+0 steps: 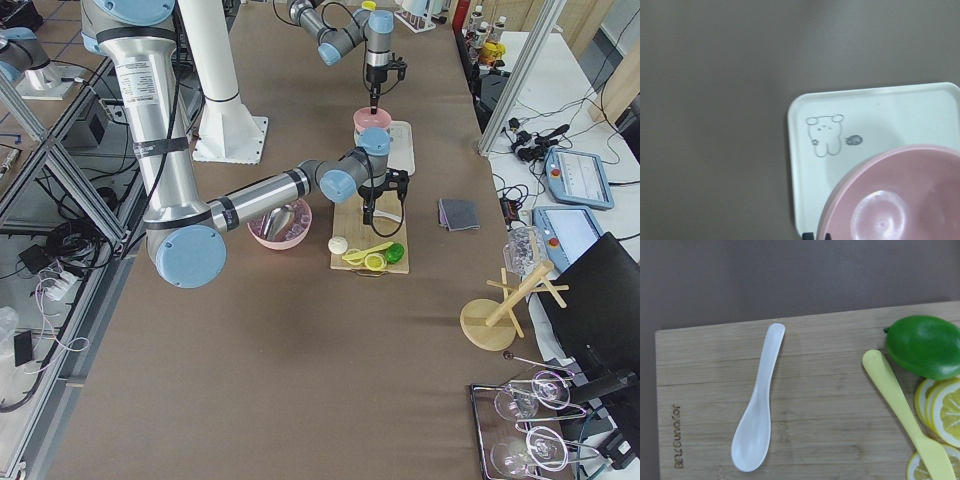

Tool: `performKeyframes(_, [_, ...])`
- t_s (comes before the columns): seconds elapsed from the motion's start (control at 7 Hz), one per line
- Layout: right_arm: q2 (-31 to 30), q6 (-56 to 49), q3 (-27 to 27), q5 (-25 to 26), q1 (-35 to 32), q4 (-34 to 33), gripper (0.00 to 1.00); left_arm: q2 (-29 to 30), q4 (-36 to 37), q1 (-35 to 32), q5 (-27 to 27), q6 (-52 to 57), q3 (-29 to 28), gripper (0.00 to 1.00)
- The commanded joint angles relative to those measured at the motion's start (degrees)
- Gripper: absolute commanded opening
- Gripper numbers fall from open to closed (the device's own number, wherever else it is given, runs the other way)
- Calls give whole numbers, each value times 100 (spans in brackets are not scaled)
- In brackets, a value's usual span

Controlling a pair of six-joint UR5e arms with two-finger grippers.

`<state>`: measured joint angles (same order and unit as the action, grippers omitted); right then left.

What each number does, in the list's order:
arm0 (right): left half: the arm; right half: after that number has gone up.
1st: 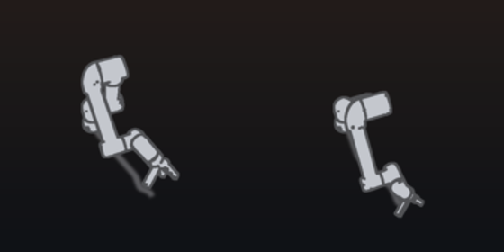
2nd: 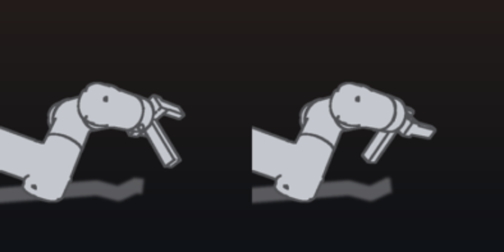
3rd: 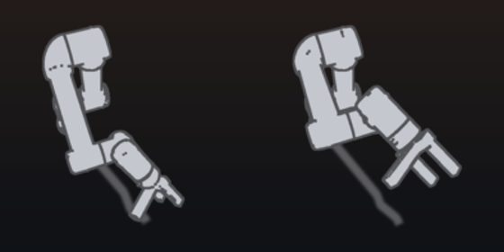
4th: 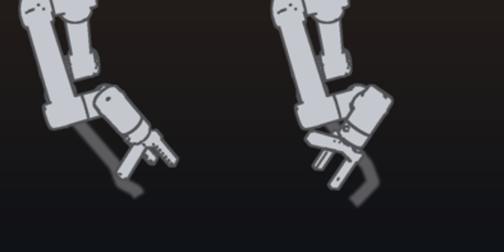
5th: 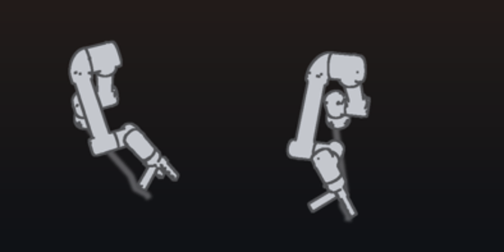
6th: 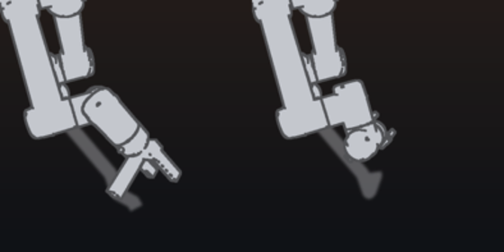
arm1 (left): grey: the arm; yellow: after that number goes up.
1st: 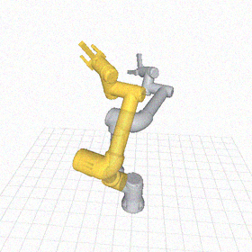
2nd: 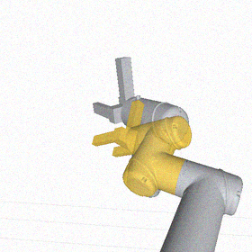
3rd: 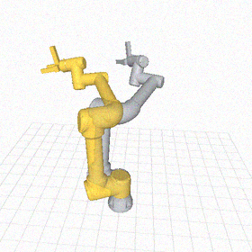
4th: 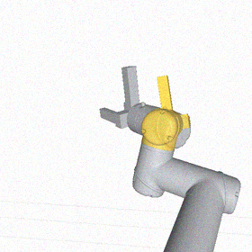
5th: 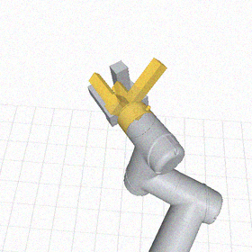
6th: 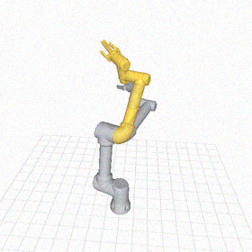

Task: Stack pink bowl on green and place spoon
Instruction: 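Lower pink bowl into green bowl while right gripper grasps white spoon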

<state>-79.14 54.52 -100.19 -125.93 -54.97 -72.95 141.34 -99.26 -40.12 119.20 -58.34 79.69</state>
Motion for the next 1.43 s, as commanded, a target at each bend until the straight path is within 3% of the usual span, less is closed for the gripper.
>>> performKeyframes(0.0, [21, 233, 26, 181, 170, 0, 94, 34, -138, 4, -2, -11, -182, 0])
performKeyframes(0.14, [239, 357, 217, 269, 249, -8, 94, 34, -155, 21, -10, 7, -226, 97])
performKeyframes(0.57, [1195, 603, 1392, 384, 276, -8, 90, 8, -146, 48, -10, -2, -217, 98])
performKeyframes(0.71, [1234, 926, 1501, 385, 276, 122, 84, -1, -146, 65, -10, -19, -217, 98])
performKeyframes(1.14, [1322, 1395, 2222, 490, 311, 1089, 81, -10, -138, 83, -10, -46, -174, 98])
performKeyframes(1.29, [1313, 1430, 2214, 490, 329, 1090, 48, -10, -129, 83, -10, -46, -165, 98])
